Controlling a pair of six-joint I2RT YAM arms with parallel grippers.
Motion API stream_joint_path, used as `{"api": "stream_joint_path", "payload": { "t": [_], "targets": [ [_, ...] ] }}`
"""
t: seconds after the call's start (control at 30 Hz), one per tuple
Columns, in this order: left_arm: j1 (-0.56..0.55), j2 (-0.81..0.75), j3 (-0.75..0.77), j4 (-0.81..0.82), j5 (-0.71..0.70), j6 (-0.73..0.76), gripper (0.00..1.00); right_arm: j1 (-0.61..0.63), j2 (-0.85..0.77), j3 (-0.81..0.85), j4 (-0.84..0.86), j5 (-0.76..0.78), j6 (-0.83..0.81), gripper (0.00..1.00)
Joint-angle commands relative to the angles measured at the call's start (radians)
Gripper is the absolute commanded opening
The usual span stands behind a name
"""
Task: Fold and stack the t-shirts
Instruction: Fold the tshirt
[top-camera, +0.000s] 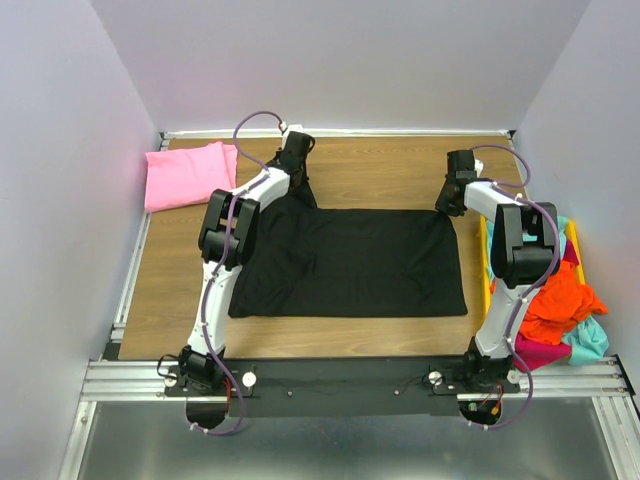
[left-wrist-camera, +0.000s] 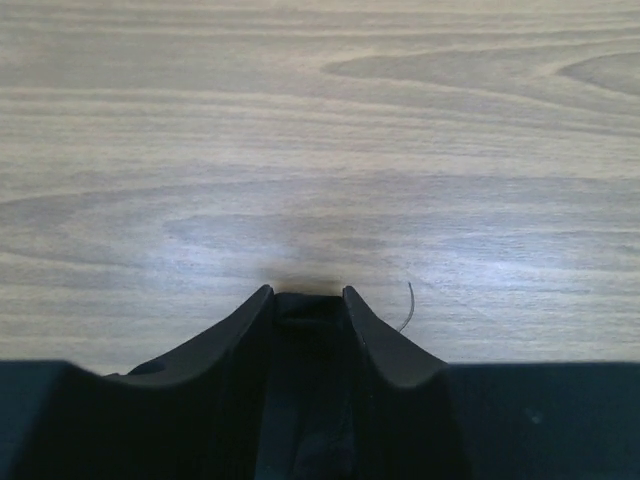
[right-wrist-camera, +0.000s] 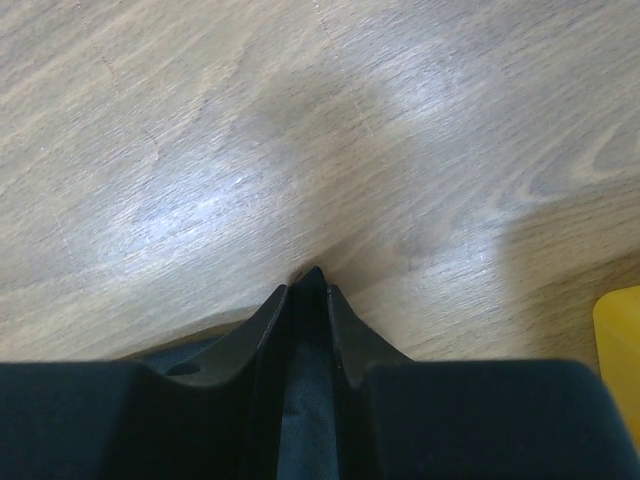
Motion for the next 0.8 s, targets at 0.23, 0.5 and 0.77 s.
{"api": "stream_joint_path", "payload": {
  "t": [0.23,0.5,0.77],
  "targets": [
    [0.006,0.002,0.009,-0.031,0.002,-0.006,0.0,-0.003,0.01,0.001,0.01,-0.034,-0.007,0.14],
    [0.009,-0.08,-0.009,0.021,-0.052,0.029,0.0,-0.005,0.005,0.047,0.009,-0.03,-0.005,0.02],
    [0.032,-0.109,0.051,0.046,-0.056,0.06,0.0,-0.005,0.042,0.136,0.009,-0.028,-0.008,0.02]
  ]
}}
